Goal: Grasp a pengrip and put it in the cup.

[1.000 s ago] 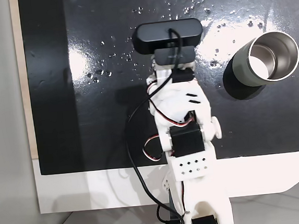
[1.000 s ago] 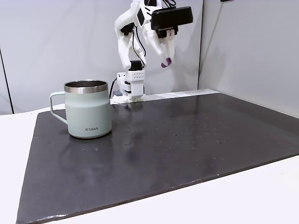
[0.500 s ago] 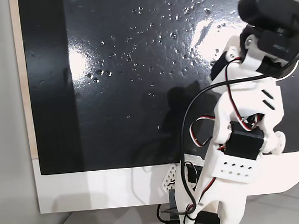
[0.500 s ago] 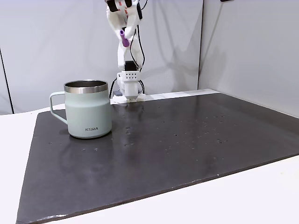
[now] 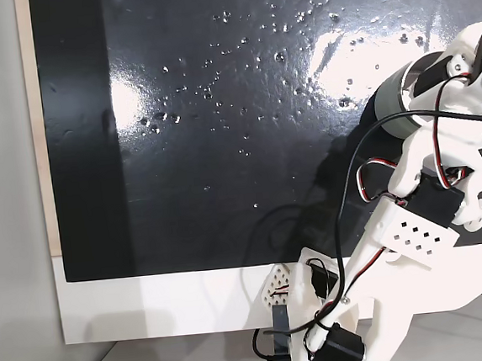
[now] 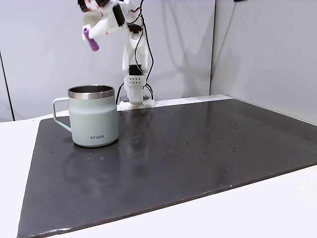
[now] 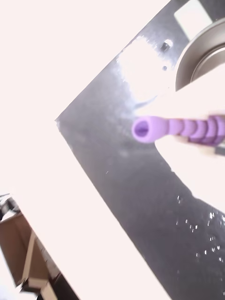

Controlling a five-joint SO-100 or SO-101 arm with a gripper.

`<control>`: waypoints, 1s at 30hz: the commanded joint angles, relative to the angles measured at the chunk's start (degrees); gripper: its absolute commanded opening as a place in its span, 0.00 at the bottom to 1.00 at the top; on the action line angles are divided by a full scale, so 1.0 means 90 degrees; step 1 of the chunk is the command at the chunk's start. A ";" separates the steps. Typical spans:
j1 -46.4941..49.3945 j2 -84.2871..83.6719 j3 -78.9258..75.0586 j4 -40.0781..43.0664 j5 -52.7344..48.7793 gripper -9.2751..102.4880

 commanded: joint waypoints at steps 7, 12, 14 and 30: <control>0.0273 0.1113 0.1670 -0.1191 -0.0176 0.08; 0.0283 0.1201 0.2217 -0.1738 -0.0176 0.08; 0.0283 0.1250 0.2510 -0.2012 -0.0176 0.08; 0.0244 0.1670 0.2988 -0.2070 0.0137 0.32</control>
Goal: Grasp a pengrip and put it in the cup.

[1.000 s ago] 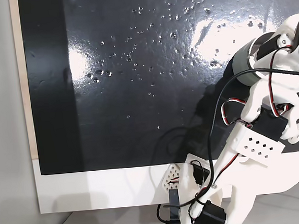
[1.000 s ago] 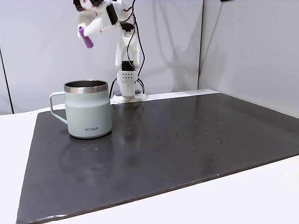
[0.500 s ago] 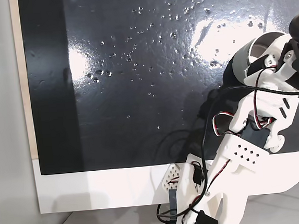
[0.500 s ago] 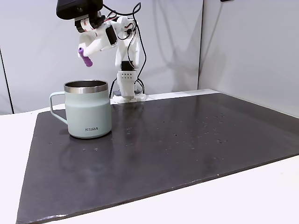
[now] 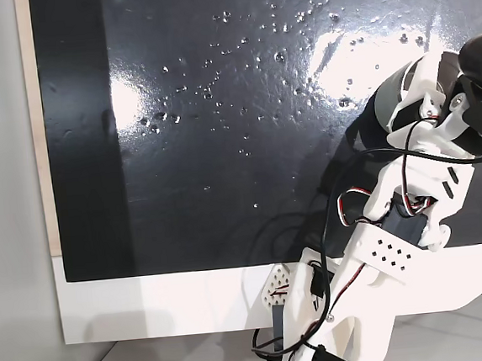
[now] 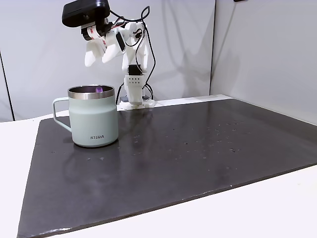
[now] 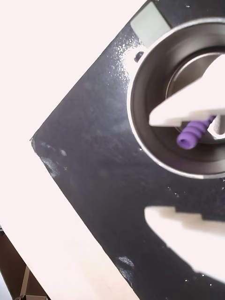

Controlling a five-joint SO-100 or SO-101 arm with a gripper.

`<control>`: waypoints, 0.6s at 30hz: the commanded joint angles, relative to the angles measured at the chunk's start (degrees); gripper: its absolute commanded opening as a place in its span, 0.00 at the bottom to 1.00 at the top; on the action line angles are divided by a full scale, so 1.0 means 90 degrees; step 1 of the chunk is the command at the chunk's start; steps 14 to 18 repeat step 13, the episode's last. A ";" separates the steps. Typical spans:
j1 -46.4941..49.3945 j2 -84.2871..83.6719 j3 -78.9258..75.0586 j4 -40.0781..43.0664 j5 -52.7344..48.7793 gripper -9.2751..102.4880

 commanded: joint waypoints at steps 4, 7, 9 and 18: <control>0.0000 0.0342 -0.0039 -0.0225 0.0166 0.32; -0.0020 0.0352 -0.0039 -0.0225 0.0166 0.32; -0.0029 0.0371 -0.0039 -0.0215 0.0166 0.32; -0.0039 0.0410 -0.0039 -0.0186 0.0156 0.31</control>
